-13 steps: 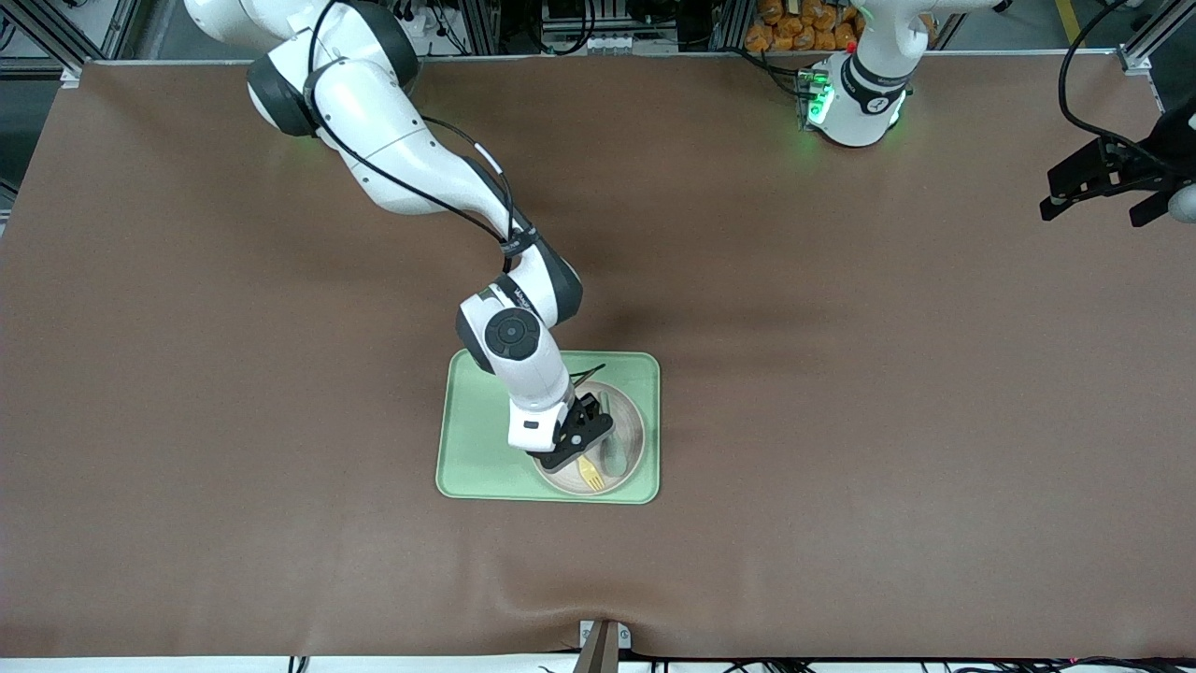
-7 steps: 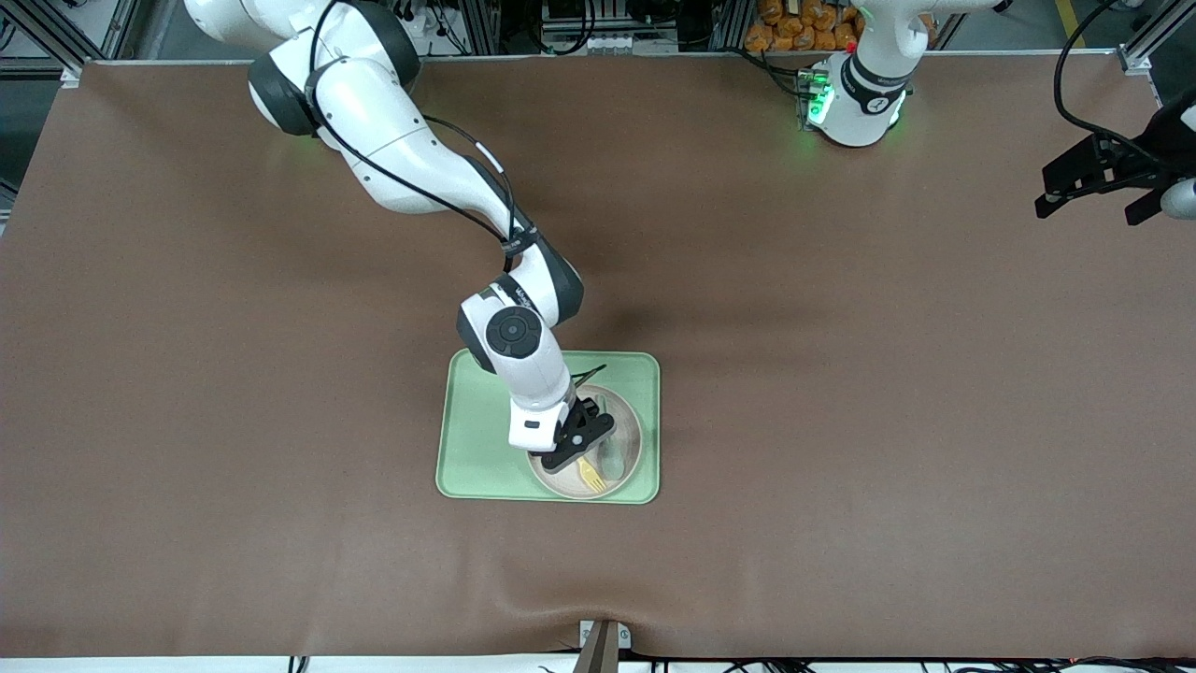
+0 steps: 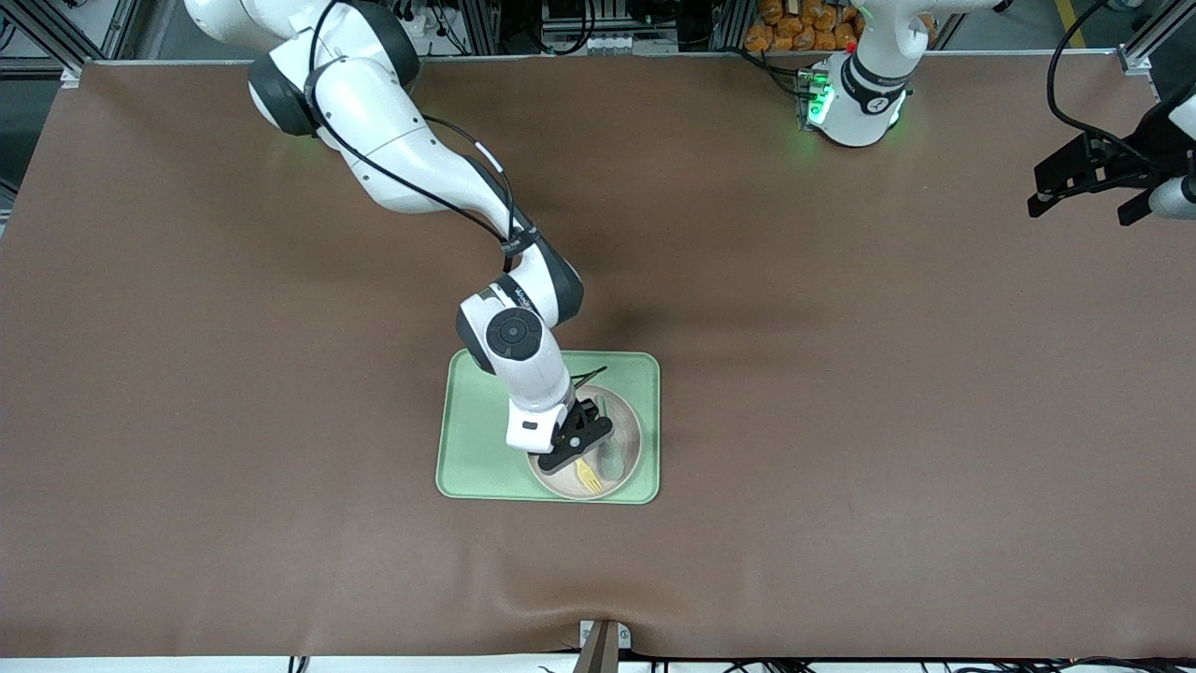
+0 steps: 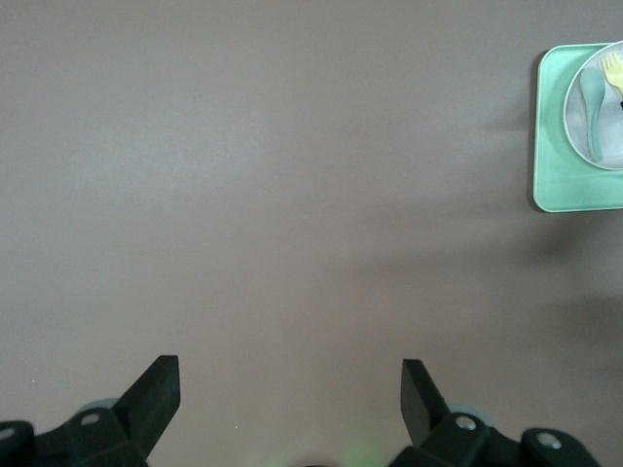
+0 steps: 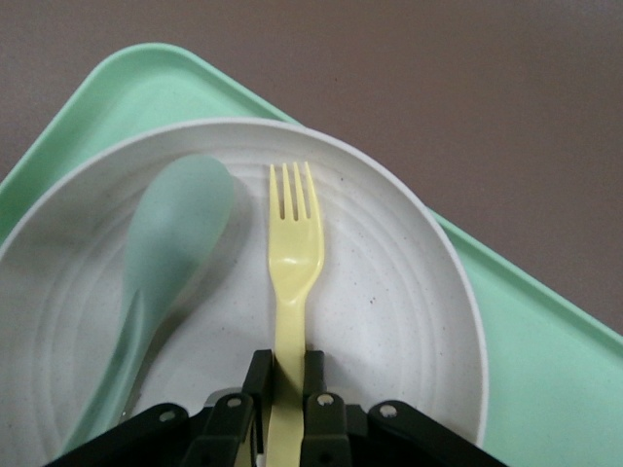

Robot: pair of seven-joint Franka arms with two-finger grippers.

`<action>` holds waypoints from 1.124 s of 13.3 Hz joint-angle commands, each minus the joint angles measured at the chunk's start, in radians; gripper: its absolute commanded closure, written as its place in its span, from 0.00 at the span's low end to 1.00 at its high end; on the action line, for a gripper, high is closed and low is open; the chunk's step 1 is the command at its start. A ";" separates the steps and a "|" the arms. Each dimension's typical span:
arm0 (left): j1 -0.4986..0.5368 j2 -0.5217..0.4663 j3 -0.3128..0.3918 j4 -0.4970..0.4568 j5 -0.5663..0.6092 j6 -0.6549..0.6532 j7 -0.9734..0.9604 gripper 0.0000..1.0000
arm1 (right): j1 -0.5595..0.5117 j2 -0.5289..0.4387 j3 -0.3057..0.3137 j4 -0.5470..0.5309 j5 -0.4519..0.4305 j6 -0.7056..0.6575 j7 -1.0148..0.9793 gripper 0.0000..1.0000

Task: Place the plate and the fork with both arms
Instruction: 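Close the right gripper on the yellow fork handle, then lift the fork off the plate and lower it beside the plate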

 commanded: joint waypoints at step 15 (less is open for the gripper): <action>-0.001 -0.007 0.000 -0.006 -0.009 0.003 0.009 0.00 | -0.121 -0.190 0.000 -0.092 0.054 -0.209 0.074 1.00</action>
